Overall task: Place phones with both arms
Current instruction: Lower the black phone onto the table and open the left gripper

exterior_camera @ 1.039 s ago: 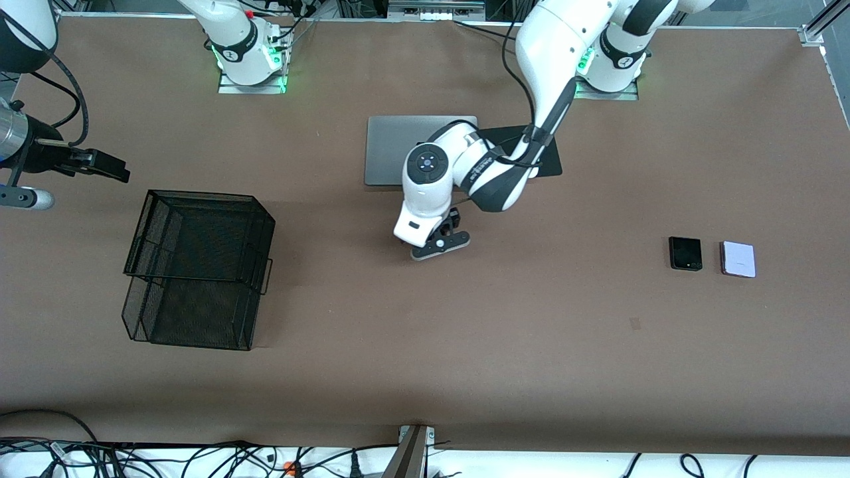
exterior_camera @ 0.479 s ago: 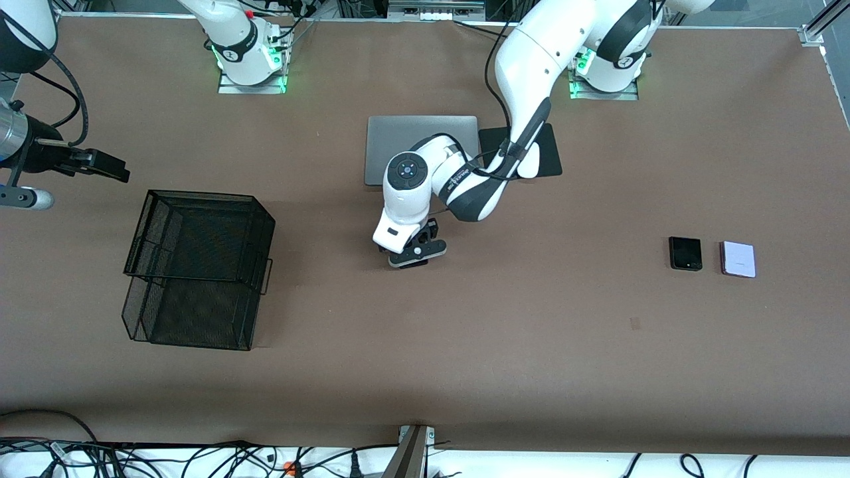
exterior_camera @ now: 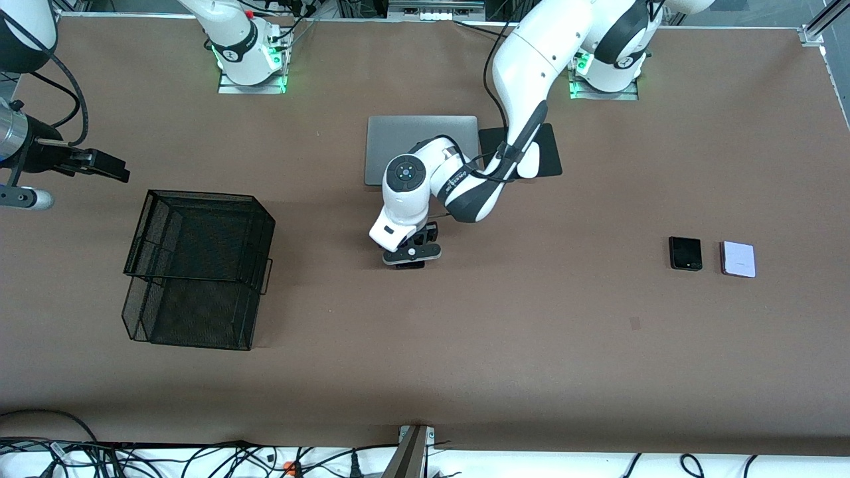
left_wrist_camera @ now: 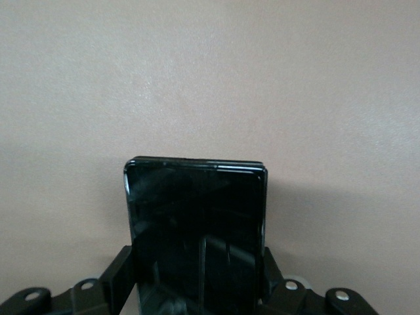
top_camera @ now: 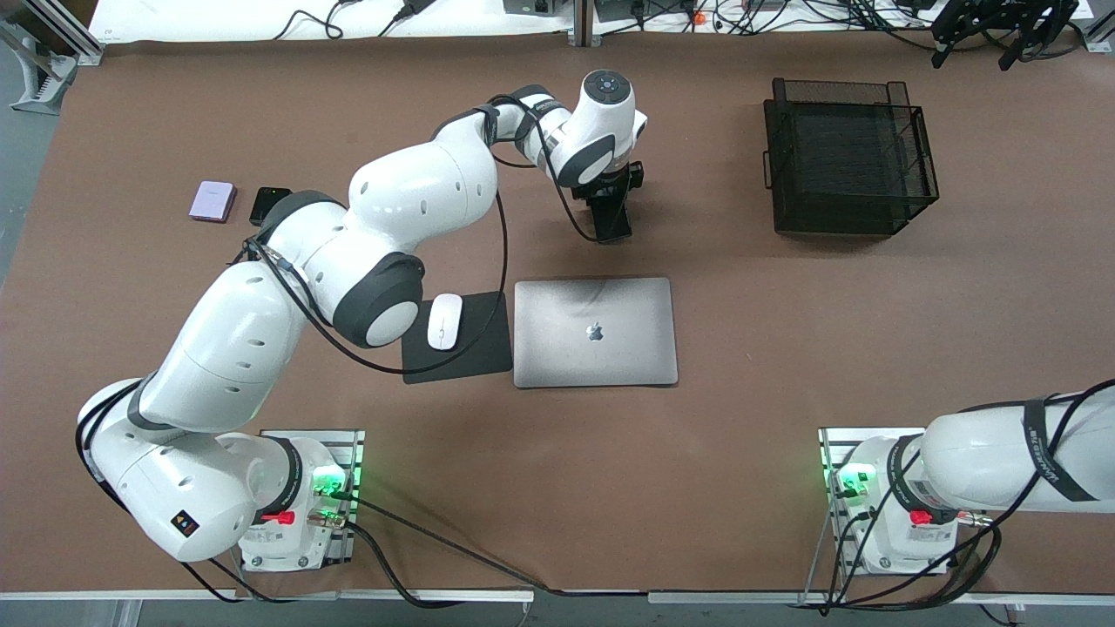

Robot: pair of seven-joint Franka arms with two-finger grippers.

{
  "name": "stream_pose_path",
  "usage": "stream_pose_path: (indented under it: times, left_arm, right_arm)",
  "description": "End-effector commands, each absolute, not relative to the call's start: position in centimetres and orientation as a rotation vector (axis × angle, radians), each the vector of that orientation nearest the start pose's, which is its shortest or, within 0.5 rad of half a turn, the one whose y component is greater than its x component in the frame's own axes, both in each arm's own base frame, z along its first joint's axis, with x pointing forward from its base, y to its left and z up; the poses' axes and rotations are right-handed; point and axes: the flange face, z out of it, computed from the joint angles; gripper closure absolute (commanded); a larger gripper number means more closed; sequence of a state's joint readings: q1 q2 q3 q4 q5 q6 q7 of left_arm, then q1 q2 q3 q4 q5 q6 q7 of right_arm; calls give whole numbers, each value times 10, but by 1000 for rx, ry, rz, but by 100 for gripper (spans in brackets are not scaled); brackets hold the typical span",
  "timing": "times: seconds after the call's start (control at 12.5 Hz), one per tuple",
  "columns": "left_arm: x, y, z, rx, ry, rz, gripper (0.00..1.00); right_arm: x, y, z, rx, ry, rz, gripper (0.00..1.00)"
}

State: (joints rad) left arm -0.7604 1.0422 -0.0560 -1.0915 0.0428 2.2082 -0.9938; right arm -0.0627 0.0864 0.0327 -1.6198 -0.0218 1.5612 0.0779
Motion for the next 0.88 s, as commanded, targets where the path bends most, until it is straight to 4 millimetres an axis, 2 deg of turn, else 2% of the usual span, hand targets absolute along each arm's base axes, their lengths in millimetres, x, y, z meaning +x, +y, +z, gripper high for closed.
stream_pose_path:
  times: [0.0, 0.16, 0.32, 0.4, 0.48, 0.56, 0.8]
  left_arm:
    - [544, -565, 187, -3199, -253, -86, 0]
    - [551, -561, 200, -3202, -269, -92, 0]
    - [567, -538, 225, -3161, -301, -49, 0]
    - [578, -518, 243, -3132, -316, -14, 0]
    - [575, -503, 253, -3084, -206, 69, 0]
    - [582, -475, 261, -3049, -122, 152, 0]
    - [596, -394, 262, -2972, 19, 344, 0]
  right_arm:
    - [570, -23, 558, -3162, 153, 228, 0]
    - [570, -23, 558, -3162, 148, 228, 0]
    - [570, -23, 558, -3161, 167, 228, 0]
    - [570, -24, 558, -3161, 170, 228, 0]
    - [570, -30, 558, -3160, 165, 231, 0]
    - [568, -34, 557, -3157, 182, 245, 0]
    - [555, -26, 558, -3145, 174, 368, 0]
